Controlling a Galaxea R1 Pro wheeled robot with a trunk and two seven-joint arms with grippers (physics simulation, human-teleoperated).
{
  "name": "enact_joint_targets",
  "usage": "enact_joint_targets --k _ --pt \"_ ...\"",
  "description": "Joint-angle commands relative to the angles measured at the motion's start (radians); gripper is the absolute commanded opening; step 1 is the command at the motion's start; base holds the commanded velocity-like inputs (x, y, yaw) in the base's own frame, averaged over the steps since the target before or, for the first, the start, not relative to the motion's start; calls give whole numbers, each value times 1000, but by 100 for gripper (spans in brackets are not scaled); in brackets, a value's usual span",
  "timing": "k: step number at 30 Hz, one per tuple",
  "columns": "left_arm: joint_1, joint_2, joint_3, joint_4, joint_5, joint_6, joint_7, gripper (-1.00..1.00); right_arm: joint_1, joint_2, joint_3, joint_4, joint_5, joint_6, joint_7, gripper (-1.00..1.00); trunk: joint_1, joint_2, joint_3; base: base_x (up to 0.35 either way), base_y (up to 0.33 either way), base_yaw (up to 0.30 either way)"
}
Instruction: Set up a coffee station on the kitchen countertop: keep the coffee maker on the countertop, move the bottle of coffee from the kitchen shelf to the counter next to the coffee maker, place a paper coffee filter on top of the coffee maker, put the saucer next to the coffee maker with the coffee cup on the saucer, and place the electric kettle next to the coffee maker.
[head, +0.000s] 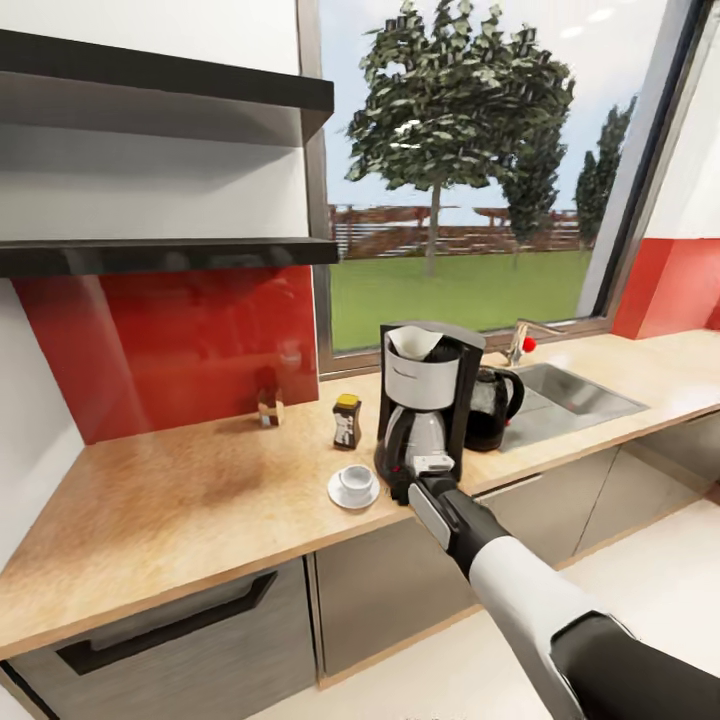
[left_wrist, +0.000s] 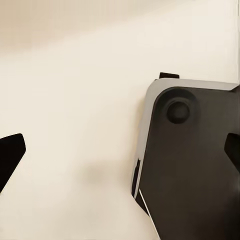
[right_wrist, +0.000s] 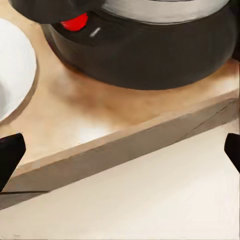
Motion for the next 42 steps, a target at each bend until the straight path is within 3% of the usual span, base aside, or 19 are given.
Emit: enact_joint_targets --k 1,8,9,10,12,16,18,19,23,26,30,33,35,39,40,42 --pt "-1 -1 5 1 -11 -4 3 100 -1 0 7 29 -10 1 -9 100 1 -2 -2 0 0 -208" --pt "-1 -2 -2 1 -15 -3 3 100 4 1 4 319 -10 -124 -9 100 1 -2 1 0 0 -163" --pt "-1 -3 -3 1 -16 -4 3 100 6 1 4 405 -10 -170 -9 100 1 -2 2 0 0 -120" --pt "-1 -4 -4 1 -16 -4 2 100 26 1 4 466 -9 -233 -9 100 1 -2 2 0 0 -49" --pt "-1 -6 -5 1 -16 -4 1 100 74 1 4 495 -8 -273 -9 100 1 -2 2 0 0 -24" --pt "-1 -9 -7 1 -16 -5 0 100 172 1 4 506 -7 -292 -8 100 1 -2 2 0 0 -6" --pt "0 -11 -7 2 -15 -6 0 100 246 1 5 508 -6 -318 -8 100 1 -2 2 0 0 -1" --pt "1 -12 -8 4 -16 -6 0 100 315 1 5 508 -5 -361 -5 100 1 -2 2 0 0 0" --pt "8 -13 -6 15 -17 -4 -2 100 459 -1 5 510 1 -420 24 100 1 -2 2 0 0 0" --pt "12 -12 -6 19 -17 -4 -3 100 512 -8 6 510 3 -425 45 100 1 -2 2 0 0 0" --pt "12 -11 -7 21 -41 -4 -4 100 594 -34 6 511 6 -427 161 100 1 -2 2 0 0 0" --pt "14 -12 -5 31 -98 -3 0 100 641 -70 7 511 7 -427 235 100 1 -2 2 0 0 0" --pt "14 -10 -4 66 -123 -1 3 100 681 -80 8 511 7 -423 261 100 1 -2 2 0 0 0" --pt "15 -4 0 76 -125 7 6 100 707 -84 7 511 7 -419 314 100 1 -2 2 0 0 0" --pt "16 -1 2 77 -124 10 6 100 723 -87 7 512 7 -419 354 100 1 -2 2 0 0 0" --pt "16 -1 2 78 -124 10 5 100 727 -88 7 511 7 -420 359 100 1 -2 2 0 0 0"
